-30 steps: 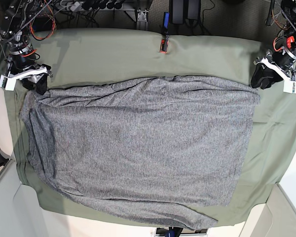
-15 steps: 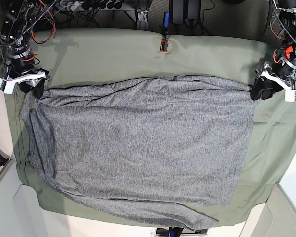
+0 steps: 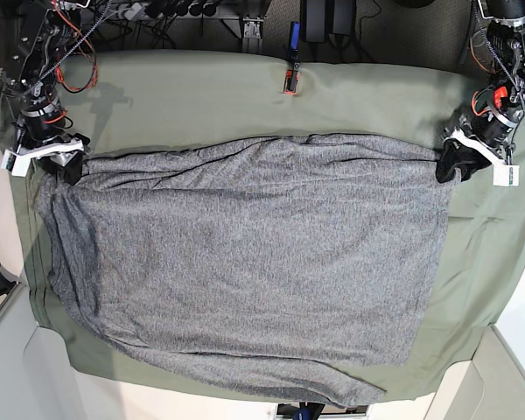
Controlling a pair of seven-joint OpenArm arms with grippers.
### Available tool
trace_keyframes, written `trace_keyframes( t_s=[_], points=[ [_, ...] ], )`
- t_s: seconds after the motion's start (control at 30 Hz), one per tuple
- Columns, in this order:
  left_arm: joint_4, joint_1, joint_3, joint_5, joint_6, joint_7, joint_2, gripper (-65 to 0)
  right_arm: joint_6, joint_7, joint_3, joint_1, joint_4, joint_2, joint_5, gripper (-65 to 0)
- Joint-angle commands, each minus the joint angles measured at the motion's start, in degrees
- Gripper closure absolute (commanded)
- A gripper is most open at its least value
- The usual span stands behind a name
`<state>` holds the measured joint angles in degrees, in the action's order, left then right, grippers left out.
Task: Fold the T-shirt properly
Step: 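Drag the folded edge with both grippers further toward the hem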
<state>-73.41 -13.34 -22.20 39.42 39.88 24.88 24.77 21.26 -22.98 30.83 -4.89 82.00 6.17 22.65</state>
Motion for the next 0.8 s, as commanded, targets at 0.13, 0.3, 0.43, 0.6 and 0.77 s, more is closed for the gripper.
trace_keyframes(
  t_s=[0.13, 0.3, 0.43, 0.6, 0.77],
  points=[
    [-0.92, -0.15, -0.92, -0.57, 0.12, 1.51, 1.97, 0.0, 0.61, -0.17, 0.02, 0.57, 2.34, 0.52, 0.28, -11.6],
    [-5.51, -0.13, -6.1, 2.45, 0.12, 4.37, 2.93, 0.0, 0.63, -0.15, 0.02, 0.59, 3.63, 1.09, 0.28, 0.0],
    [-7.91, -0.02, -6.71, 2.91, 0.12, 5.35, 4.5, 0.0, 0.57, 0.04, 0.39, 2.23, 3.8, 2.25, 0.11, 0.0],
    [-7.89, 0.98, -6.69, 1.27, 0.12, 5.38, 7.39, 0.0, 0.11, -0.5, 0.44, 6.36, 3.52, 4.42, -0.2, 0.0],
    [-7.26, 4.42, -6.23, -0.26, 0.12, 5.31, 8.76, 0.0, 0.02, -1.25, 0.44, 12.24, -1.33, 5.6, -1.51, 0.0]
  ],
)
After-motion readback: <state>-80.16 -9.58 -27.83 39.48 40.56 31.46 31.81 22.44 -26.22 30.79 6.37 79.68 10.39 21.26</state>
